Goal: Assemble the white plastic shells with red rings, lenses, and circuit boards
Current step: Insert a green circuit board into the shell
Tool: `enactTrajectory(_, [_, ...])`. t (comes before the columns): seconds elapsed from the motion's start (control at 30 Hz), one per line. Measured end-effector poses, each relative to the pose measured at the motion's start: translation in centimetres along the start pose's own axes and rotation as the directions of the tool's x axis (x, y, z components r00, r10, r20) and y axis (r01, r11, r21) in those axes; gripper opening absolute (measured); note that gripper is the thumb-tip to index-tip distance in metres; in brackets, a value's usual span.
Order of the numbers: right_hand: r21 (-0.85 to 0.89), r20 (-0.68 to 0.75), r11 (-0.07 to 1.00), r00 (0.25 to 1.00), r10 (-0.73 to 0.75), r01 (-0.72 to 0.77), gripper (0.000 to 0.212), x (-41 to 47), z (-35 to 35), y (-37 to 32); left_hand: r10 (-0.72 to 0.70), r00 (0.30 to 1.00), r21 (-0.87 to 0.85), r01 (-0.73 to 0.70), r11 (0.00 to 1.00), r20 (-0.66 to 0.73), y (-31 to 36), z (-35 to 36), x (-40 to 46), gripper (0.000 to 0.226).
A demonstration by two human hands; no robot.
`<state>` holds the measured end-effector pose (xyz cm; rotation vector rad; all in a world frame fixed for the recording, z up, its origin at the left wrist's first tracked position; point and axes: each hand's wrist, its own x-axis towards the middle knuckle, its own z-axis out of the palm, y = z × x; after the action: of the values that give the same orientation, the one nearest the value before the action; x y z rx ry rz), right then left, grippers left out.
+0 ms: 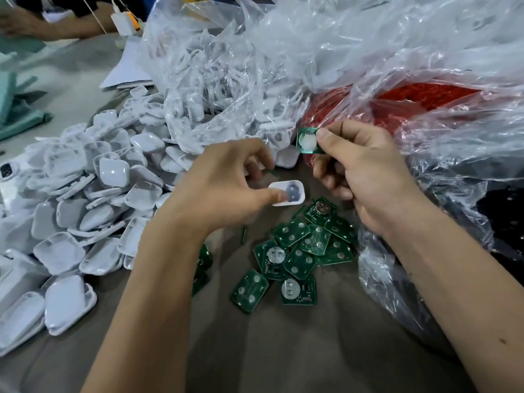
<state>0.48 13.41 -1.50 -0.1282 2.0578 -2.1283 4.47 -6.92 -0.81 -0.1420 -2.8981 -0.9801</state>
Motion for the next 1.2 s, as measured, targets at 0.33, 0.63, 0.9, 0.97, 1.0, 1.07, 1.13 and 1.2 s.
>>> enactTrajectory(0.33, [0.046, -0.027, 0.995, 0.996, -0.084, 0.085, 0.006, 0.7, -0.4, 0.9, 0.088, 0.996, -0.009, -0.088, 0.996, -0.034, -1.1, 2.4, 0.4, 0.034])
enactTrajectory(0.63, [-0.173, -0.171, 0.959, 0.952, -0.254, 0.225, 0.008, 1.1, -1.5, 0.7, 0.075, 0.97, -0.15, -0.112, 0.982, -0.233, 0.7, 3.8, 2.5, 0.035])
enactTrajectory(0.9, [-0.31, -0.182, 0.914, 0.927, -0.328, 0.262, 0.013, 1.3, -1.3, 1.3, 0.11, 0.95, -0.184, -0.169, 0.968, -0.293, 0.8, 5.3, 2.1, 0.051])
enactTrajectory(0.97, [-0.335, -0.178, 0.906, 0.926, -0.332, 0.26, 0.014, 1.3, -1.3, 1.3, 0.13, 0.948, -0.181, -0.188, 0.965, -0.29, 0.8, 5.4, 2.1, 0.062])
enactTrajectory(1.0, [-0.345, -0.176, 0.903, 0.928, -0.329, 0.255, 0.014, 1.2, -1.3, 1.4, 0.136, 0.945, -0.164, -0.191, 0.968, -0.297, 0.7, 5.5, 2.1, 0.064])
enactTrajectory(1.07, [-0.351, -0.175, 0.903, 0.93, -0.322, 0.247, 0.015, 1.2, -1.2, 1.3, 0.139, 0.938, -0.138, -0.19, 0.972, -0.316, 0.6, 5.5, 2.1, 0.065])
enactTrajectory(1.13, [-0.364, -0.169, 0.901, 0.934, -0.314, 0.237, 0.016, 1.1, -1.2, 1.3, 0.143, 0.931, -0.127, -0.195, 0.972, -0.337, 0.5, 5.4, 2.2, 0.065])
enactTrajectory(1.2, [-0.371, -0.158, 0.899, 0.938, -0.308, 0.232, 0.016, 1.0, -1.1, 1.2, 0.144, 0.926, -0.124, -0.198, 0.972, -0.349, 0.5, 5.3, 2.2, 0.066])
